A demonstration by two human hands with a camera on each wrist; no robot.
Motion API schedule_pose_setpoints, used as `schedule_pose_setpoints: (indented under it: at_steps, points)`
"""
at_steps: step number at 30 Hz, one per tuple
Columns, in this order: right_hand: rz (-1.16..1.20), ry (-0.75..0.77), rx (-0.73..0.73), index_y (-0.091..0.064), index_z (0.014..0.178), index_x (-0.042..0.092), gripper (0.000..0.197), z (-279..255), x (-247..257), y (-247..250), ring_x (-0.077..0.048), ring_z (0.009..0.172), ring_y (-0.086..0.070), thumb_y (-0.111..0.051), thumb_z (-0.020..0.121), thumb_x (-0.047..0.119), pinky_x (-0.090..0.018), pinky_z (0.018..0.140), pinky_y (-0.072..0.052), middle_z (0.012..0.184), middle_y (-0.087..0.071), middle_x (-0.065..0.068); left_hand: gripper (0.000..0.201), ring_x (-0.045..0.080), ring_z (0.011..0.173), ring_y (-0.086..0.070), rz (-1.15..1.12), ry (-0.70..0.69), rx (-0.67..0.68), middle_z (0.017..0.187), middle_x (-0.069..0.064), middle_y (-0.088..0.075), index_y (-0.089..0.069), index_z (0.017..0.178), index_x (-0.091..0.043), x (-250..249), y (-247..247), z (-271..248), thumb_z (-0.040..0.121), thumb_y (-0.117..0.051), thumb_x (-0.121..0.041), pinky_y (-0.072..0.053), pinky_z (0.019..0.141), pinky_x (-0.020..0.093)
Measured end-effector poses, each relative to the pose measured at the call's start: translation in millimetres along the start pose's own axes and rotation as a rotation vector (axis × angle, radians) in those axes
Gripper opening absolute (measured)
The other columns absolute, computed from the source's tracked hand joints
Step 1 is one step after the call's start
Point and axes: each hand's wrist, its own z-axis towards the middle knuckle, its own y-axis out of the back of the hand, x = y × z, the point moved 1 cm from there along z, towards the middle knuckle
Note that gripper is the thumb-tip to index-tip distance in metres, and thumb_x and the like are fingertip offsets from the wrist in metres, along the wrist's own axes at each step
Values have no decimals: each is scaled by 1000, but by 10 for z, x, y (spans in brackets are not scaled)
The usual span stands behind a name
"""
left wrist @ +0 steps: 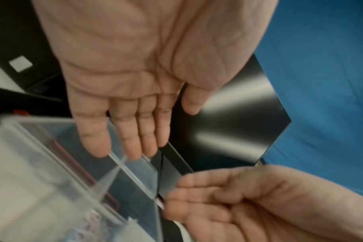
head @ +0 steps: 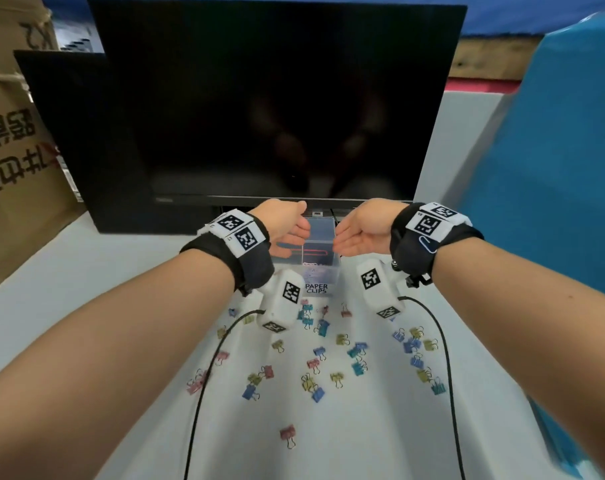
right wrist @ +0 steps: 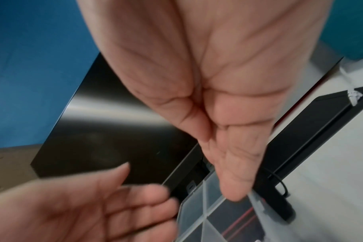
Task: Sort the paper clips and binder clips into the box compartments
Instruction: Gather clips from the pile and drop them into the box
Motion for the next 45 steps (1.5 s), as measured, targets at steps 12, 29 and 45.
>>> schedule_pose_setpoints:
  at_steps: [12,29,45]
  points:
    - [-1017,-104,-206,-59,117,15,38,-450,-1012,741,-30,76,-53,-33,94,1,-33,59,-53,98,-53,-14,53,19,93,-59,869,218,64,113,0,-56,-51,114,-27,1111,875,-629,71,-74,-49,-57,76,31]
    - [-1139,118,-265,-49,134,2,40,-520,-953,146,-30,122,-53,-40,95,3,-35,103,-43,137,-51,-16,64,23,96,-59,795,106,-68,118,6,-51,-46,129,-13,981,418,-702,75,-78,-24,-57,83,34]
    - [-1240,50,-99,-35,144,25,69,-988,-1098,367,-18,108,-50,-67,83,19,-25,79,-49,139,-46,-2,116,20,116,-53,1047,92,175,139,-2,-35,-22,144,-33,1094,328,-1036,50,-78,-68,-51,94,36]
